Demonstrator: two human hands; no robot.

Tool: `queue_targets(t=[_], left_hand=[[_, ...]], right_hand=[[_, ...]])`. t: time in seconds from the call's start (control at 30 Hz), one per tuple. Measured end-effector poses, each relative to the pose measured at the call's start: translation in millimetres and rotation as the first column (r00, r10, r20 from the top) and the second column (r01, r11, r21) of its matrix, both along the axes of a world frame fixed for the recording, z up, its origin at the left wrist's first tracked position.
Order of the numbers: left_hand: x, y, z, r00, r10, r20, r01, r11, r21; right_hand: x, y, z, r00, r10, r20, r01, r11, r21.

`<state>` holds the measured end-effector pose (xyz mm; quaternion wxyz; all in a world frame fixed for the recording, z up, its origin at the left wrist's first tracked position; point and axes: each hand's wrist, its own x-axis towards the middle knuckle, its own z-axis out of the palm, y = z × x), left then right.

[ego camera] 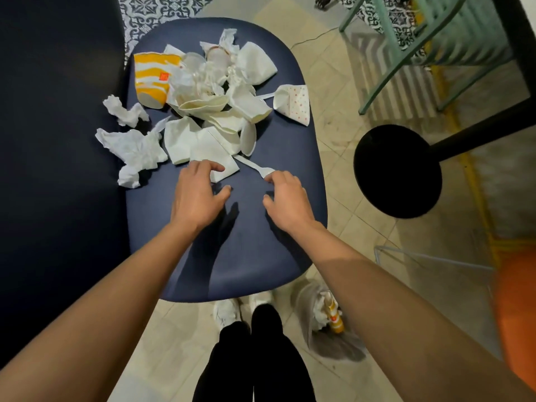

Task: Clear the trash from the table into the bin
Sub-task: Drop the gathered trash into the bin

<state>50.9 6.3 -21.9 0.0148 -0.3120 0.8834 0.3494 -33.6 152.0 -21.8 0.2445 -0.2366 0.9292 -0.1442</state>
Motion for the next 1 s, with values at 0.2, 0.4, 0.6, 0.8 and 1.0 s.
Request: queue_targets(t=[0.2,0.4,0.6,0.8,1.0], left_hand=[[-16.1,-25.9,-10.8,0.996,0.084,0.036,-0.083,0.996,-0.038],[-38.1,-44.9,-22.5,0.979,0.162,0.12,-0.159,0.987,-0.041],[-50.0,-54.5,-36.1,0.968,0.156,0.198,-0.165,0.986,0.032],[-52.2,-48.4,-36.4,0.961,0.18,0.208,-0.188,0.982,0.018],[-48.3,-48.3,-33.8,0.979,0.093,0.182,-0.099,0.995,0.028]], right_hand=[[-23.6,-29.8,-15.0,1.0,0.01,0.015,-0.011,0.999,0.034],[-46.0,-49.2,-35.1,0.995,0.097,0.002,-0.097,0.991,0.096],[-52.8,-53.4,-55.3,0.98,0.196,-0.018,-0.191,0.97,0.153],[-50.2,-57.2,-58.4,0.981,0.186,0.049,-0.191,0.971,0.144],[-47.7,-46.0,-51.7,0.986,0.024,0.167,-0.049,0.988,0.147]])
